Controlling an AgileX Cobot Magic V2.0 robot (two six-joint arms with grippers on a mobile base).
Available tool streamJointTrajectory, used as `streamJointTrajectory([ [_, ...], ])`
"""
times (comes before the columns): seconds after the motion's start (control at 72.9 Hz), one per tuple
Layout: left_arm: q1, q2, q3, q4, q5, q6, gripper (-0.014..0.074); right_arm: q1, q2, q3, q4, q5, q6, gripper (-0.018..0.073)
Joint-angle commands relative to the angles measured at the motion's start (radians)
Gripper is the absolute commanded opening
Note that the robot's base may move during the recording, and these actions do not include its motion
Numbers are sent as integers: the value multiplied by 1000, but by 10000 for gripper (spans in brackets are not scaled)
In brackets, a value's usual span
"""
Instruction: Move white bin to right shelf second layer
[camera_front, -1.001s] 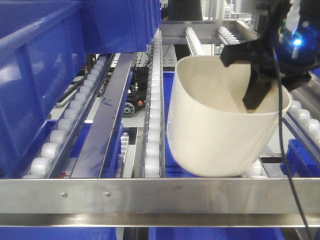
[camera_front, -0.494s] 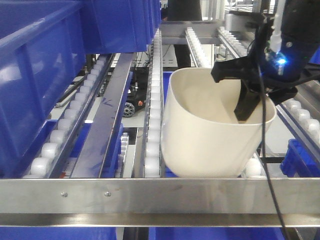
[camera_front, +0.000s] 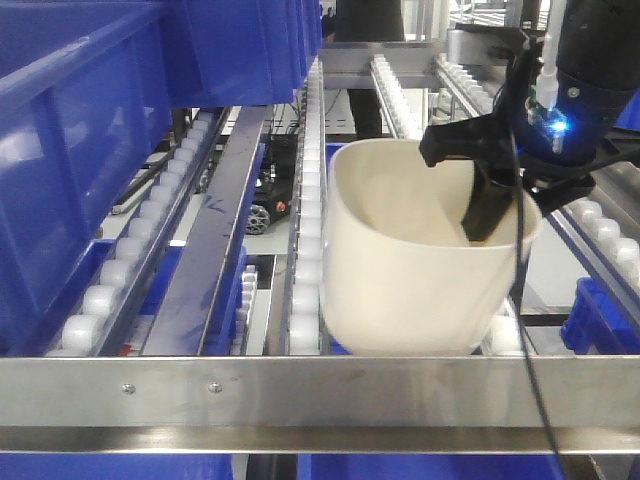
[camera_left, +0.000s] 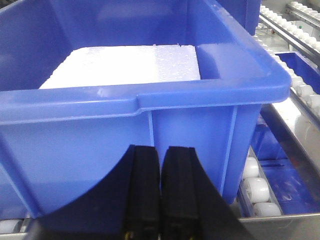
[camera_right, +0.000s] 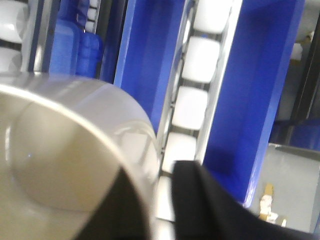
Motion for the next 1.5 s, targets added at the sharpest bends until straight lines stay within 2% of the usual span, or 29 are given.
streamJointTrajectory([
  [0.0,-6,-14,37,0,-87,-5,85,-3,-47,-30,-17,-55,-2,440],
  [0.069,-6,-14,37,0,-87,-5,85,-3,-54,-30,-17,-57,-2,470],
  [0.741,-6,-14,37,0,-87,-5,85,-3,-269,-30,-17,-73,-2,456],
  [0.864,-6,-14,37,0,-87,-5,85,-4,-362,-18,-17,-80,-2,346],
  [0.96,-6,-14,37,0,-87,-5,85,-16,-451,12,-17,-128,-2,188],
  [1.042,-6,-14,37,0,-87,-5,85,-42,-532,59,-17,-179,-2,39],
  [1.097,-6,-14,37,0,-87,-5,85,-70,-581,102,-17,-220,-2,62],
  [1.344,-6,-14,37,0,-87,-5,85,-261,-866,381,-17,-410,-2,56],
  [1.481,-6,-14,37,0,-87,-5,85,-342,-1028,546,-17,-526,-2,56],
])
